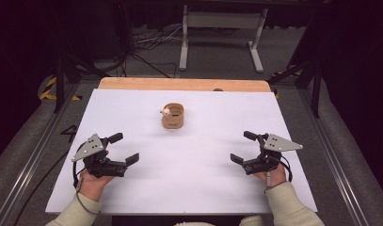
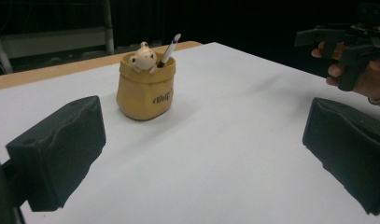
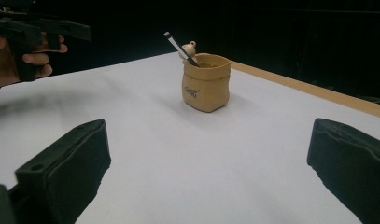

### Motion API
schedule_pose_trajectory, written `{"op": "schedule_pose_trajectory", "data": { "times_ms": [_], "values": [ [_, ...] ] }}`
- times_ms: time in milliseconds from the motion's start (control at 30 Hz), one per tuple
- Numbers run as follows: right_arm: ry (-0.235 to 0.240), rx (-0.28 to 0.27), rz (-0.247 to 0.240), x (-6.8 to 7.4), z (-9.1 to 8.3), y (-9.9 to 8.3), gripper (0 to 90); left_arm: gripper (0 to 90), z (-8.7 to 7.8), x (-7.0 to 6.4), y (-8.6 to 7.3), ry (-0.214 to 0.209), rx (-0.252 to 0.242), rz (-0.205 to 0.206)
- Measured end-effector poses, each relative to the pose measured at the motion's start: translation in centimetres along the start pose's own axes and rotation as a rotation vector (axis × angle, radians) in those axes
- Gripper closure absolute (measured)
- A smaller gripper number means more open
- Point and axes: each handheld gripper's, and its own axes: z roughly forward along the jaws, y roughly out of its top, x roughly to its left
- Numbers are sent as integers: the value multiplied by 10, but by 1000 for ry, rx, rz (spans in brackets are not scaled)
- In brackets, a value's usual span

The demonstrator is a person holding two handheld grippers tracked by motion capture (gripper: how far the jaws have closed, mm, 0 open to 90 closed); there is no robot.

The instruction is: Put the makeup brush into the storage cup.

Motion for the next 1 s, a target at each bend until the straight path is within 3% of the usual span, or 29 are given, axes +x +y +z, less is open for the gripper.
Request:
{"op": "schedule_pose_trajectory", "data": {
  "times_ms": [567,1000],
  "values": [
    [-1,-12,3,0,-4,-11,0,4,5,2,-30,-19,31,-3],
    [-9,-11,0,2,-3,-13,0,4,5,6,-35,-22,16,-25]
  ]
}}
